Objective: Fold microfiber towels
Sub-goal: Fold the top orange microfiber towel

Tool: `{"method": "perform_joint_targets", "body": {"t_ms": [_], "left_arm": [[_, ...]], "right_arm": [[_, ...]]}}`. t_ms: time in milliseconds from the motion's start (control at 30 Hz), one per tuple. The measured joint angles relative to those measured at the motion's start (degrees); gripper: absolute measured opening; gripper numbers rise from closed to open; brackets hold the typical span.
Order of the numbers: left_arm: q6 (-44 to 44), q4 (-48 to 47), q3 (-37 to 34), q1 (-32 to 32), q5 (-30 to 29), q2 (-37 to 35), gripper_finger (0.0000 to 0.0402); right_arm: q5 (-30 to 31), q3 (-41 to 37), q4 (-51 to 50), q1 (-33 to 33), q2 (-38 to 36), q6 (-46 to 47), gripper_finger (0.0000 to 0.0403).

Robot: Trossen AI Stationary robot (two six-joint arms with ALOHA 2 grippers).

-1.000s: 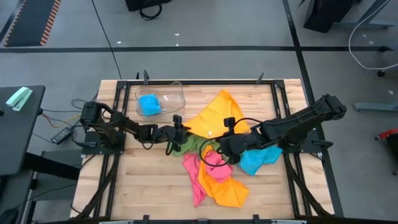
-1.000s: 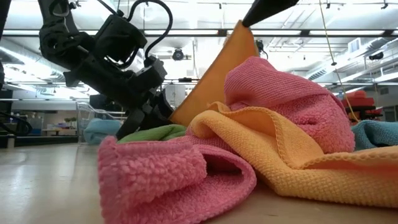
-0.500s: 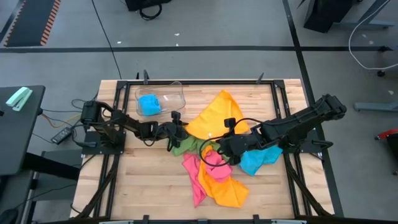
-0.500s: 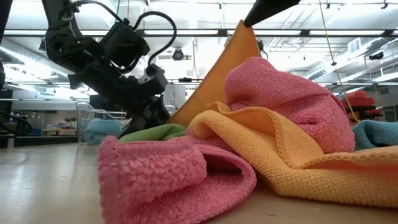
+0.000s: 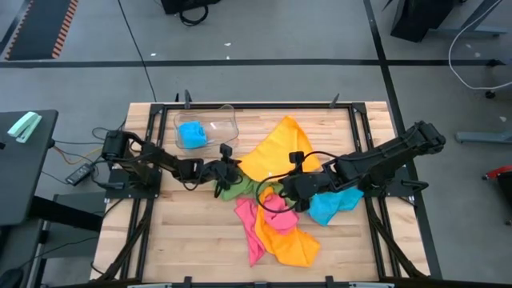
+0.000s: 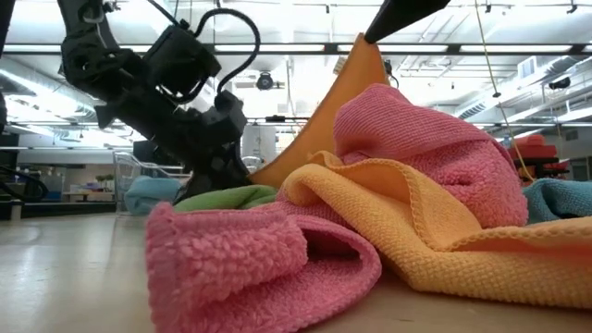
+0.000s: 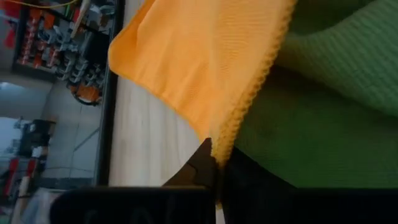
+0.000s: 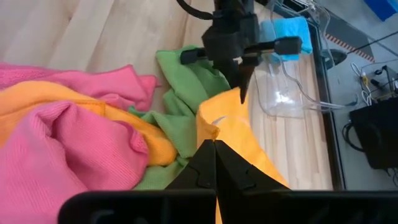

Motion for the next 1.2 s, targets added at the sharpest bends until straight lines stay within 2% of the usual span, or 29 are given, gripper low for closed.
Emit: {"method": "perform_joint_targets", "body": {"t_ms": [100, 167, 333, 567, 800, 1000, 1200], "left_arm": [[2.8, -2.68, 0.84, -0.59, -6.69, -2.68, 0.0014], [3.91, -5.41, 1.46, -0.6, -8.54, -5.38, 0.001], [3.85, -16.33, 3.82, -0.57, -8.63, -13.09, 0.0011], [2.23, -31.31, 9.63, -0.84, -8.88, -21.37, 0.0007], [-6.83, -52.27, 17.04, -3.45, -9.41, -25.93, 0.0015], [-18.81, -71.42, 23.83, -7.49, -9.52, -26.31, 0.0007], [-26.65, -80.42, 26.82, -11.77, -9.43, -26.28, 0.0021]], "right_arm": [[0.0, -0.01, 0.25, -0.4, 0.0, 0.63, 0.0], [0.0, -0.55, 1.11, -0.64, 0.0, 0.64, 0.0], [-1.2, -2.96, 3.19, -2.34, 0.04, 0.4, 0.0], [-8.97, -7.2, 12.79, -6.38, 0.26, -5.39, 0.0], [-21.51, -10.04, 21.25, -10.63, 0.26, -9.26, 0.0], [-28.39, -14.75, 28.94, -13.47, 0.55, -8.67, 0.0], [-34.06, -19.66, 39.1, -13.79, 1.0, -6.33, 0.0]]}}
